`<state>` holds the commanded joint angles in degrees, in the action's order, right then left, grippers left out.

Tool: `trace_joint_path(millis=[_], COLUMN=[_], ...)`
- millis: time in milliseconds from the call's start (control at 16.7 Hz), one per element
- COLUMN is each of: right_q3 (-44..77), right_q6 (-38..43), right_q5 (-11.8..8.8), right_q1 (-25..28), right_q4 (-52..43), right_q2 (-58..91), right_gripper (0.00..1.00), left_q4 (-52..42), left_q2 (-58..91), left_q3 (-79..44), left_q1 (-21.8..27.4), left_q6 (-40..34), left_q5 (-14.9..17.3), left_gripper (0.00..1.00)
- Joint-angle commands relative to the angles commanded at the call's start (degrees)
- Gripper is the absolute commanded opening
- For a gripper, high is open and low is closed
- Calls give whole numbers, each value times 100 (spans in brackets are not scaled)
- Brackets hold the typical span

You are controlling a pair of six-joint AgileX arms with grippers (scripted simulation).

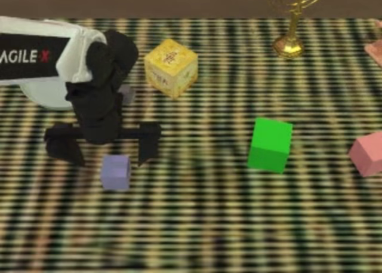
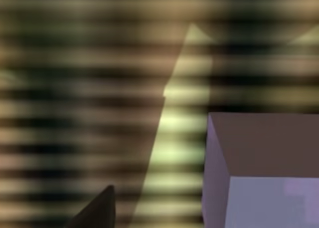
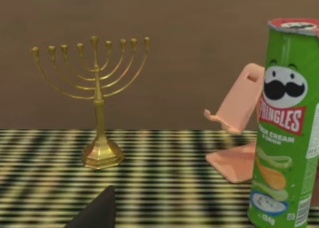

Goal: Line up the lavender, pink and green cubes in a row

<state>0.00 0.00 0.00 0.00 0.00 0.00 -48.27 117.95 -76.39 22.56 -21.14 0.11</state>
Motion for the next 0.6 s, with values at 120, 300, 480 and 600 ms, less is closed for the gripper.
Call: trace_joint_path(millis=[120, 300, 480, 600], right_q3=[0, 0, 0, 0], right_q6=[0, 0, 0, 0], right_q5=[0, 0, 0, 0], right_q1=[0, 0, 0, 0], right_q4=[0, 0, 0, 0], right_q2=[0, 0, 0, 0], right_gripper=[100, 100, 100, 100], left_q4=[495, 886, 899, 899], left_q2=[241, 472, 481, 481], left_q3=[228, 428, 435, 435], left_q1=[2, 6, 6, 6], left_q6=[1, 0, 0, 0], left_q5=[2, 4, 4, 4], left_gripper=[100, 100, 100, 92])
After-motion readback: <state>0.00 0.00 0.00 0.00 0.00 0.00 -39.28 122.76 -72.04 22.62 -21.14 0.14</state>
